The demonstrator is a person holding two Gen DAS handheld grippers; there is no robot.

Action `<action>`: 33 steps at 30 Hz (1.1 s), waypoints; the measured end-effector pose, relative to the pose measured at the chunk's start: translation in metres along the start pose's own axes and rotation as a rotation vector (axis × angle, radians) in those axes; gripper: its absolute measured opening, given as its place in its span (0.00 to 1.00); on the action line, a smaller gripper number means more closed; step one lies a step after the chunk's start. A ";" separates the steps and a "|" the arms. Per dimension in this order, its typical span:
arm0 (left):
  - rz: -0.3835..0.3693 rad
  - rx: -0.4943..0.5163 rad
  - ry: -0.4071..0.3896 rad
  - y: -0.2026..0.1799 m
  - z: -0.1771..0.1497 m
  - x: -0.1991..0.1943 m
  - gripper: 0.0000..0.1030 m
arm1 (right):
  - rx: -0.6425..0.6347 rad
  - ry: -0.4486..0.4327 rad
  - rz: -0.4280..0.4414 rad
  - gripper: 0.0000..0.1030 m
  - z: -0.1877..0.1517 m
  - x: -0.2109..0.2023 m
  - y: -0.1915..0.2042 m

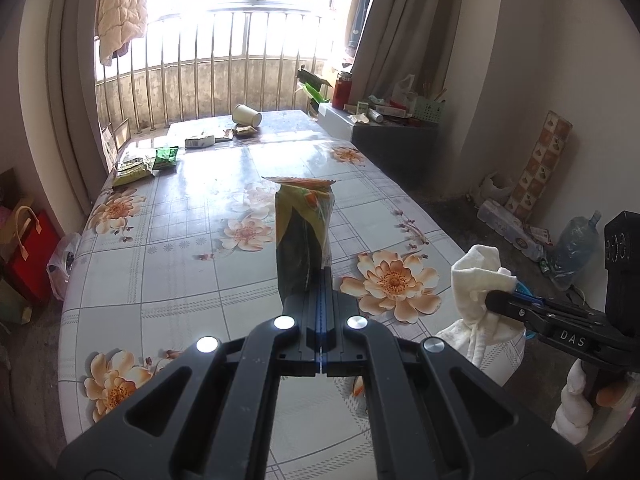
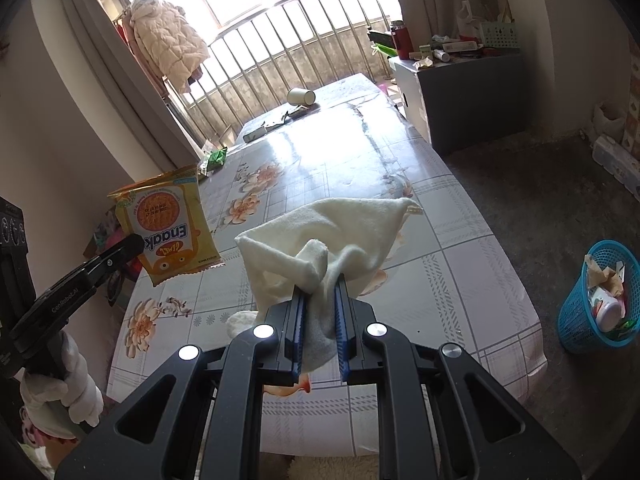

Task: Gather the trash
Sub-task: 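Lift the snack bag and white cloth off the table with both grippers, then carry both items over the blue wastebasket and open both grippers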

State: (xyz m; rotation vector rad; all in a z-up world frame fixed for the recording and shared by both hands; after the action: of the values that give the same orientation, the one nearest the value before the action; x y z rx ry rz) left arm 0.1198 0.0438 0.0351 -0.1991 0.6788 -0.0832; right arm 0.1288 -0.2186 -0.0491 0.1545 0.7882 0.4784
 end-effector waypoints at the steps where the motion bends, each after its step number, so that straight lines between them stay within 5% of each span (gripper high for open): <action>1: -0.006 0.004 -0.003 -0.002 0.001 -0.002 0.00 | 0.003 -0.004 -0.002 0.13 0.000 -0.002 -0.001; 9: -0.071 0.069 -0.010 -0.035 0.013 -0.003 0.00 | 0.060 -0.058 -0.022 0.13 -0.008 -0.024 -0.016; 16: -0.183 0.159 0.029 -0.100 0.020 0.012 0.00 | 0.167 -0.131 -0.077 0.13 -0.023 -0.061 -0.062; 29: -0.477 0.362 0.249 -0.303 0.009 0.081 0.00 | 0.514 -0.304 -0.338 0.13 -0.084 -0.167 -0.231; 33: -0.518 0.440 0.333 -0.371 -0.011 0.118 0.00 | 0.632 -0.320 -0.408 0.13 -0.105 -0.184 -0.290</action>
State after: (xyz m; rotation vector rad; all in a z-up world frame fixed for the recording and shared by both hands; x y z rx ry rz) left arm 0.2005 -0.3377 0.0321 0.0707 0.9084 -0.7687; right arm 0.0453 -0.5652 -0.0939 0.6271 0.6114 -0.1943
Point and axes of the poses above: each gripper's, at about its wrist camera, not at the fingertips, and x roughly the way its jaws point, y to its left, z to its top, the point moved 2 cm from there along x, roughly the way its jaws point, and after that the axes turned 7 degrees about -x, right-handed, at the moved point
